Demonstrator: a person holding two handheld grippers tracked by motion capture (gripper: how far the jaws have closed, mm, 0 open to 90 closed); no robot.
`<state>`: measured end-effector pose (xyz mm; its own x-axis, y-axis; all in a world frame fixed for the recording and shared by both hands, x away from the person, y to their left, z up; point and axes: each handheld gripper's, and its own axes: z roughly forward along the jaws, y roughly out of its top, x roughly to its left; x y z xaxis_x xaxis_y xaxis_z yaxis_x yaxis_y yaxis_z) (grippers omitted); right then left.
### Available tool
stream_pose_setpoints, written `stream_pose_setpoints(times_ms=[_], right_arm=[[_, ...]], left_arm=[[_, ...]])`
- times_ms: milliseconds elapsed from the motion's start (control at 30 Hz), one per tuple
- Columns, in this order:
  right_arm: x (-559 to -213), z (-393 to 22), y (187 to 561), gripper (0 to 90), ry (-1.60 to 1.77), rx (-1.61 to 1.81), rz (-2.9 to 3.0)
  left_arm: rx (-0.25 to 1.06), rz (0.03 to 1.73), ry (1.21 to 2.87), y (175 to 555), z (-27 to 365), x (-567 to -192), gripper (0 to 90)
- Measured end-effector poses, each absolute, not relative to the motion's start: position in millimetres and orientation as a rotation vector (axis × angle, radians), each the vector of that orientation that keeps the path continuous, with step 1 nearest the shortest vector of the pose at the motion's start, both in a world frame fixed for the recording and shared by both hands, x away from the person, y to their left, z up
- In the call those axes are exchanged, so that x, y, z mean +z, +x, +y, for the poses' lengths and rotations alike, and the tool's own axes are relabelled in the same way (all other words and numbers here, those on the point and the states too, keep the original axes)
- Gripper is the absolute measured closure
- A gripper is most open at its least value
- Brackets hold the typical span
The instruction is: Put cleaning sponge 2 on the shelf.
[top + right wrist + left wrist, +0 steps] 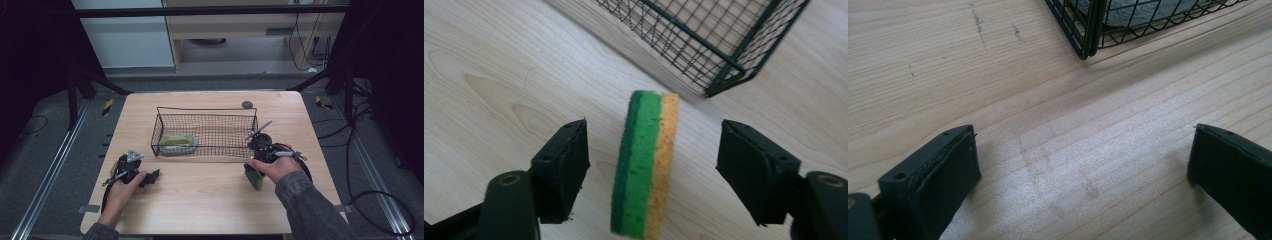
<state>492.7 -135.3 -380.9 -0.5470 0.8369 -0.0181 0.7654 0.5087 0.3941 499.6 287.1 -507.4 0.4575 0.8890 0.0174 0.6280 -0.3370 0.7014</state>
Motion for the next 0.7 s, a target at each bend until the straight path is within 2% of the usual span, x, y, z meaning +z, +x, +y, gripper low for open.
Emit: stream_pose_setpoints(times_ms=[500,567,667,700], right_arm=[[-415,-128,499,35.4,1.402,0.404,2.59],[-418,-128,499,39.0,1.398,0.387,2.601],[-421,-130,499,52.8,1.404,0.39,2.63],[-421,-130,499,52.8,1.404,0.39,2.63]], left_arm=[[0.534,1.25,2.087,500,287,-507,0.0],[0.534,1.249,2.086,500,287,-507,0.0],[0.534,1.248,2.086,500,287,-508,0.0],[0.534,1.248,2.086,500,287,-508,0.0]])
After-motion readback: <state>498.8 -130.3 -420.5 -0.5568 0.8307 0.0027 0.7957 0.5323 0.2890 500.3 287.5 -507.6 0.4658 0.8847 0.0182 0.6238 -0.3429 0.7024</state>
